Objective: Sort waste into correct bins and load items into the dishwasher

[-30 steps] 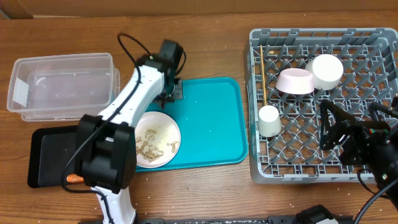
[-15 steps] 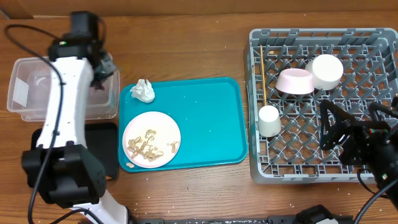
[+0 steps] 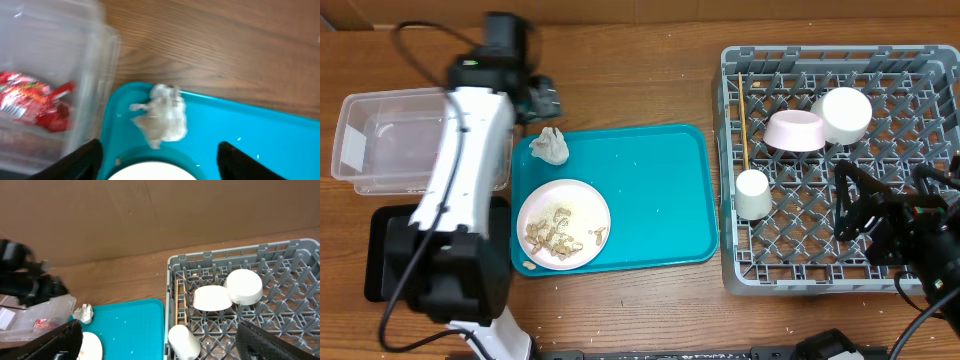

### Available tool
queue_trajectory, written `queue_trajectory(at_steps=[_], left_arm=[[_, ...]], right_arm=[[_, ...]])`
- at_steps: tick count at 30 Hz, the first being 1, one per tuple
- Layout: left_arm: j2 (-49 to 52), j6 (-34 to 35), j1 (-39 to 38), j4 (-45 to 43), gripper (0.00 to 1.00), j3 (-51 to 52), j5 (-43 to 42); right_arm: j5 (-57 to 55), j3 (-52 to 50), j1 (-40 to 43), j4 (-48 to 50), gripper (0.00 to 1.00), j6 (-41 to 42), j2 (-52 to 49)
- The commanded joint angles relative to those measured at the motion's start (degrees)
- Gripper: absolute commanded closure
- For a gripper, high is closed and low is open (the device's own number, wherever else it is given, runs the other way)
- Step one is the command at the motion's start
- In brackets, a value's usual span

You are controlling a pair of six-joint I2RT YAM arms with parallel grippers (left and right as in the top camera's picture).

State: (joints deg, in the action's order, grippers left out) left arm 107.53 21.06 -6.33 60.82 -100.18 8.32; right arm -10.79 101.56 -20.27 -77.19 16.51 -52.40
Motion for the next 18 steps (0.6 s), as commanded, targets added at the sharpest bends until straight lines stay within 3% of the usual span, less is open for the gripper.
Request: queue_trajectory(at_steps=[1,5,12,13,16,18], left_arm=[[5.27,-1.75,-4.07,-1.05,0.25,3.26,10.62],[11.32,0.11,-4.72,-1.49,0.34,3.93,11.41],[17.57,2.69,-3.34,-1.07,0.37,3.93,9.79],[17.64,2.6,-3.34,-1.07,0.47,3.91,9.53],[17.11,2.51,-3.34,0.07,0.96,2.51,7.61],[15.85,2.54,-3.32,2.69,0.96,-1.22,5.42]], right_arm=[[-0.55,0.04,0.13,0.28,0.0,0.26,0.0],[-0.55,0.04,0.13,0.28,0.0,0.26,0.0],[-0.55,0.04,0.13,0.28,0.0,0.26,0.0],[-0.55,0.04,0.13,0.28,0.0,0.26,0.0],[-0.55,0.04,0.13,0.28,0.0,0.26,0.0],[-0.55,0.04,0.13,0.28,0.0,0.26,0.0]])
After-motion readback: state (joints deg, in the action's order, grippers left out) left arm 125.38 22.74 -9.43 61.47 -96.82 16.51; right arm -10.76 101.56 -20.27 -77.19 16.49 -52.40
